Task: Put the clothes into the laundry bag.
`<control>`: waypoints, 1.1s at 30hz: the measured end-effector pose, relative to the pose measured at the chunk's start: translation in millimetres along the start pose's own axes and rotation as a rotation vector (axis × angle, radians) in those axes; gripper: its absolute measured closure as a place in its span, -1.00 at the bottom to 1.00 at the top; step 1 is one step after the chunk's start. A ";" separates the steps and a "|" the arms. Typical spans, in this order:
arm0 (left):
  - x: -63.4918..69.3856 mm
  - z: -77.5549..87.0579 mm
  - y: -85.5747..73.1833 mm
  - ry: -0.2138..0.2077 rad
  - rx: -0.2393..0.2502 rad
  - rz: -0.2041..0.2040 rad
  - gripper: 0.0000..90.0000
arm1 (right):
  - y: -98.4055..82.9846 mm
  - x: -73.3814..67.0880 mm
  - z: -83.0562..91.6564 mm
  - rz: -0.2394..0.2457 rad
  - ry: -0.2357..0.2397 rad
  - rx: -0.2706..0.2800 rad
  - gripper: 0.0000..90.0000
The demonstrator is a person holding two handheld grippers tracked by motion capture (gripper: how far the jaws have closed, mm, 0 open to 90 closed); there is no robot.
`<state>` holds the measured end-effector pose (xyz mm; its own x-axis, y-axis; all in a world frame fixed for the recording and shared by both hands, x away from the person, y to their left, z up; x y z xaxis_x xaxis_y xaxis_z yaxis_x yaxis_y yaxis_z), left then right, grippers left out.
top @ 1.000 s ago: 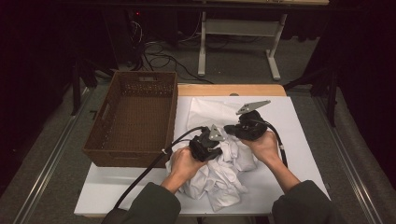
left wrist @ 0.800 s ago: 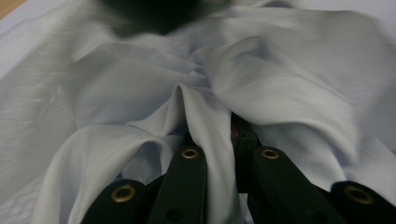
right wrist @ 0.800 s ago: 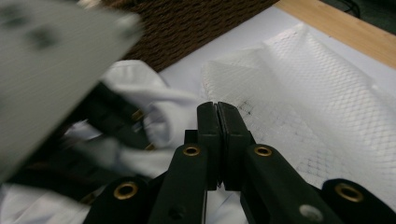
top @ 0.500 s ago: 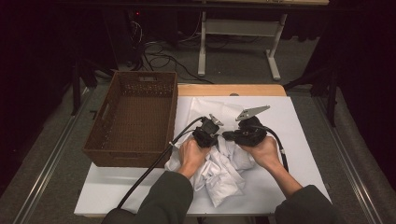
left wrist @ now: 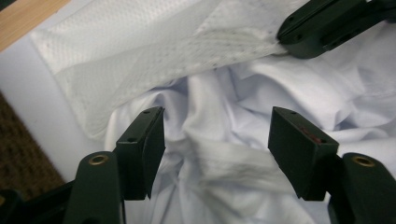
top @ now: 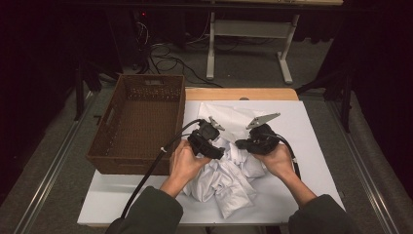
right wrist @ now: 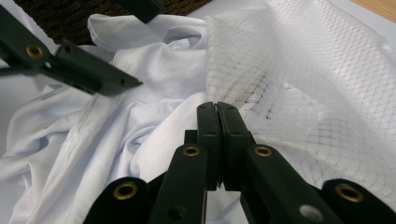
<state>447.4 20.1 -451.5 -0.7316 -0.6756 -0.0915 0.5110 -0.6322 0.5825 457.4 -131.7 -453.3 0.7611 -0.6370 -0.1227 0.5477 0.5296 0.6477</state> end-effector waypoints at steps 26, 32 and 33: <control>-19.0 -51.2 1.4 -0.126 -0.017 0.132 0.91 | 23.2 16.2 2.2 -0.056 -0.011 0.046 1.00; 14.6 -13.5 12.4 -0.221 0.120 -0.002 0.93 | 30.0 10.7 2.8 -0.050 -0.010 0.067 1.00; 19.0 -12.5 12.2 -0.233 0.124 -0.014 0.93 | 32.2 9.7 2.8 -0.050 -0.008 0.071 1.00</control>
Point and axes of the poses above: each handheld gripper's, and its own axes: z roughly backward along the jaws, y roughly out of its top, x roughly to its right, the point moved 6 cm from there along -z, roughly forward along the jaws, and after that the axes turned 6 degrees about -z, right-handed, at the moved point
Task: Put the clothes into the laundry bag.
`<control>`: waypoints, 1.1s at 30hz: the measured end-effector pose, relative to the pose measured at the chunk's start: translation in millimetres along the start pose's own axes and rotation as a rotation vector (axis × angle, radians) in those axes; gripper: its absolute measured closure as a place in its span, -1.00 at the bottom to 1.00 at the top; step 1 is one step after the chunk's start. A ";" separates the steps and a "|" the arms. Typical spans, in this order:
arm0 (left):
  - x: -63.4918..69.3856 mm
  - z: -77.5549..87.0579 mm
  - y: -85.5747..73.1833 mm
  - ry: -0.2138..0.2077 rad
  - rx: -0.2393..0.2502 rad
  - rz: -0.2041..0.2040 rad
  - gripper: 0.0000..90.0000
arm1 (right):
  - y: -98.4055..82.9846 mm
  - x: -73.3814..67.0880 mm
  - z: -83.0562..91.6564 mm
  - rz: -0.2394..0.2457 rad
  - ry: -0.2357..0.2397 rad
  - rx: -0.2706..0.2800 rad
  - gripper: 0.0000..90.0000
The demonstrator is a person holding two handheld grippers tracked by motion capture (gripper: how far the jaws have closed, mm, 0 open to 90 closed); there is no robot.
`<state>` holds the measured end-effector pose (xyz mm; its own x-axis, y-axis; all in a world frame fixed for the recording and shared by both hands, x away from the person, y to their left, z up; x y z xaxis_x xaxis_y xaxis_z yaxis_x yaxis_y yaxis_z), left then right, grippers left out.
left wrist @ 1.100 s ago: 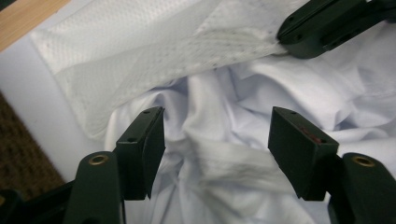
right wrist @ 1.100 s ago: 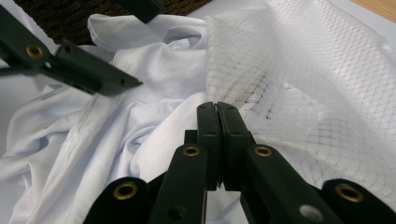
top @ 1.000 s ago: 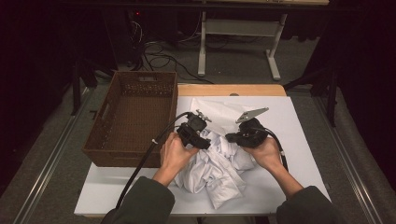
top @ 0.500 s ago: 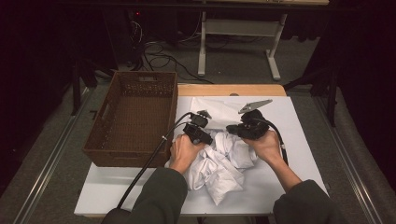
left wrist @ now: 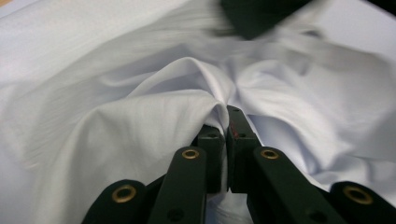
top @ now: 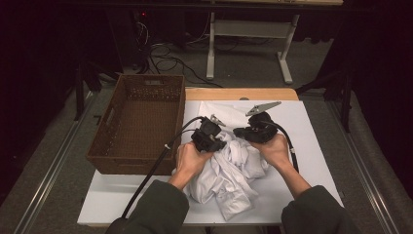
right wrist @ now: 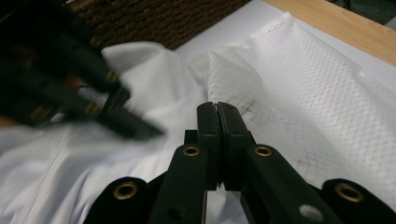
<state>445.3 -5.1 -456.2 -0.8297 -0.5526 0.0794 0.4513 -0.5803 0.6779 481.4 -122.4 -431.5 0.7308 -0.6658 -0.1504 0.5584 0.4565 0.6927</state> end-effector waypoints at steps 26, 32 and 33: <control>-46.6 0.4 -11.9 0.257 -0.199 0.163 -0.20 | -23.3 12.8 13.5 -0.021 -0.026 -0.010 0.99; -51.9 -47.4 -34.1 0.266 -0.395 0.223 -0.10 | -17.0 15.3 5.8 -0.016 -0.038 -0.038 0.99; -53.0 -52.1 -35.6 0.261 -0.397 0.233 -0.08 | -16.6 16.2 4.5 -0.010 -0.040 -0.044 0.98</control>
Point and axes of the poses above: each handheld gripper's, and its own axes: z roughly backward along the jaws, y roughly out of its top, x roughly to its right, the point moved 6 cm from there along -z, roughly forward along the jaws, and after that the axes turned 6 degrees about -z, right-handed, at the moved point
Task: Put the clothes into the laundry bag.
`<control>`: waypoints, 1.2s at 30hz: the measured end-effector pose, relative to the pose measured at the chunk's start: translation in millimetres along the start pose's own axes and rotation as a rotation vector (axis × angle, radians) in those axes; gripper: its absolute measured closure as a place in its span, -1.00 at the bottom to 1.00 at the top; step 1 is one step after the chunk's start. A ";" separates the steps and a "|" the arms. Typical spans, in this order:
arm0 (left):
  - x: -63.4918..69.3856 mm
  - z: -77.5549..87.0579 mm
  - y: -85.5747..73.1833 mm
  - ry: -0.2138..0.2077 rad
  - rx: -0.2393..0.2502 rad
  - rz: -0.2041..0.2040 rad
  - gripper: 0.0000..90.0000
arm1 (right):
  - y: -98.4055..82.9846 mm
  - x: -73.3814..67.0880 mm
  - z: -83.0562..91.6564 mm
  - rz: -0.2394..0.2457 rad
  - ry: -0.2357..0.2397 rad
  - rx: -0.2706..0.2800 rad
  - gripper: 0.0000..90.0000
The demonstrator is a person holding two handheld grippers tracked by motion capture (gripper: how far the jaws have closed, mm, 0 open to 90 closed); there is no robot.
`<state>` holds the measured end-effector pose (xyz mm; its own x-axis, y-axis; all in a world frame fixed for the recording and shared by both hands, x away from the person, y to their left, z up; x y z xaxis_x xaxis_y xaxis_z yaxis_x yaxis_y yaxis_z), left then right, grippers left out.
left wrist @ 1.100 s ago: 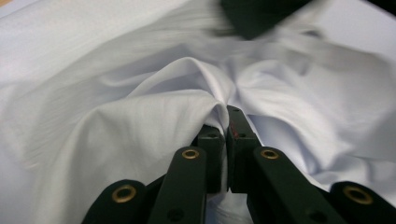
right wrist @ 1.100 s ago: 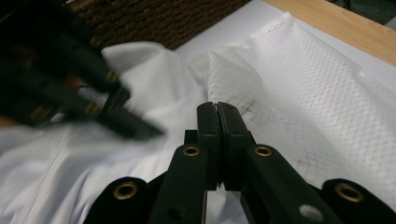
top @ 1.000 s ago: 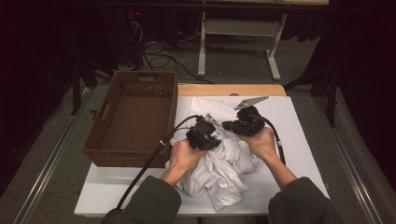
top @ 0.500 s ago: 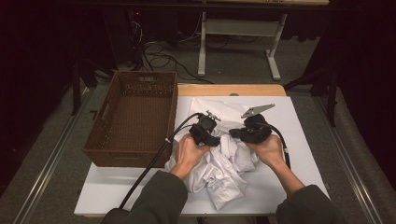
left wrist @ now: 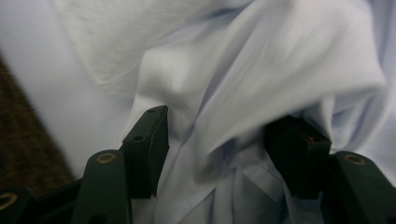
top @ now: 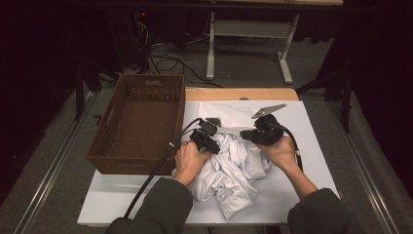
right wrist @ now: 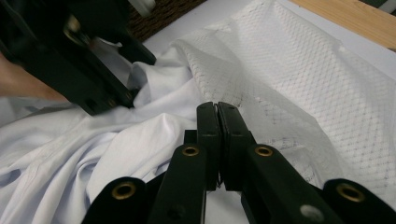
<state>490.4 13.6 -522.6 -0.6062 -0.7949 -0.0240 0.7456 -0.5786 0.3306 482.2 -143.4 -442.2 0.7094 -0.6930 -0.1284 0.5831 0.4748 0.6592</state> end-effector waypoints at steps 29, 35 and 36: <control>47.3 49.5 -3.7 -0.177 0.346 -0.251 0.93 | 25.0 -8.2 -7.6 0.025 -0.036 0.027 1.00; 50.0 27.2 10.9 -0.174 0.348 -0.192 0.93 | 24.6 -27.9 5.4 0.077 0.039 0.065 1.00; 47.5 22.6 13.3 -0.162 0.343 -0.173 0.93 | 23.7 -30.4 6.0 0.083 0.049 0.067 1.00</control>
Point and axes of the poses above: each handheld gripper's, and its own axes: z roughly backward along the jaws, y roughly out of its top, x roughly to its right, the point moved 6 cm from there along -z, roughly forward along the jaws, and after that the axes turned 6 degrees about -z, right-handed, at the moved point
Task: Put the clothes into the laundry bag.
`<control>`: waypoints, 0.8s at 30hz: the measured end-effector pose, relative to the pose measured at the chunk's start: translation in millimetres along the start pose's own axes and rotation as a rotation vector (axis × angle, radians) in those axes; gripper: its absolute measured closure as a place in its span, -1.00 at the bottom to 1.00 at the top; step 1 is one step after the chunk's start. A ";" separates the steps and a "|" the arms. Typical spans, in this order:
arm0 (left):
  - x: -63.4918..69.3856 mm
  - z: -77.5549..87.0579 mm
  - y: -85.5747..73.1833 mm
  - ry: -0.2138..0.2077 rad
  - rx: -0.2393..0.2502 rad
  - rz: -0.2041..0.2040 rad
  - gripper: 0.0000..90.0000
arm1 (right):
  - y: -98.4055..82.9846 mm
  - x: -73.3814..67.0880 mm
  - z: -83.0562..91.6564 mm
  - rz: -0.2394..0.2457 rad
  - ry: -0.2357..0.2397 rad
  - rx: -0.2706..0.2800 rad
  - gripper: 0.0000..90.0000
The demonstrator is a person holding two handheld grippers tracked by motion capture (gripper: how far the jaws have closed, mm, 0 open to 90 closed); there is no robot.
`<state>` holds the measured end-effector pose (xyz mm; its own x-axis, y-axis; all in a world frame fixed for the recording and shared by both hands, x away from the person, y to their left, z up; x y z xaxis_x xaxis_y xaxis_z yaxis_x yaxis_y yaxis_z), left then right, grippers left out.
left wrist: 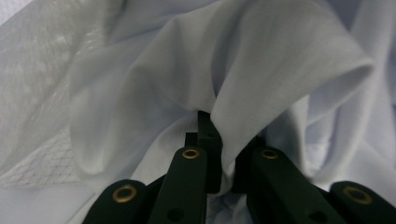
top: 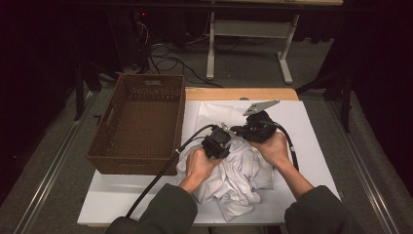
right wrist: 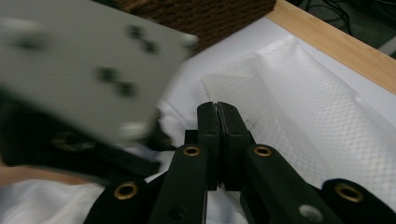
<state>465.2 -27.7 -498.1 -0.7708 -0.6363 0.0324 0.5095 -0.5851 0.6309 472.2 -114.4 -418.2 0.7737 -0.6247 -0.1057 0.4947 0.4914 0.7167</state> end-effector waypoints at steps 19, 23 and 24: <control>-17.3 33.4 -12.9 0.119 -0.094 0.001 -0.04 | -39.8 3.7 -3.3 -0.029 -0.017 -0.057 1.00; -7.4 44.3 -20.5 0.090 -0.127 -0.012 -0.09 | -36.2 4.0 -1.5 -0.029 -0.040 -0.050 0.99; -5.6 43.6 -23.0 0.079 -0.142 -0.004 -0.09 | -35.8 4.7 -1.9 -0.020 -0.047 -0.053 0.99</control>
<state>441.2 11.3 -478.9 -0.7433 -0.6681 -0.0342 0.5600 -0.6494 0.5145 458.8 -133.8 -445.7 0.7444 -0.6621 -0.0864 0.5314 0.5091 0.6770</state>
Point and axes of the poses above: each handheld gripper's, and its own axes: z roughly backward along the jaws, y roughly out of its top, x roughly to its right, the point moved 6 cm from there along -z, roughly forward along the jaws, and after that the axes turned 6 degrees about -z, right-handed, at the moved point
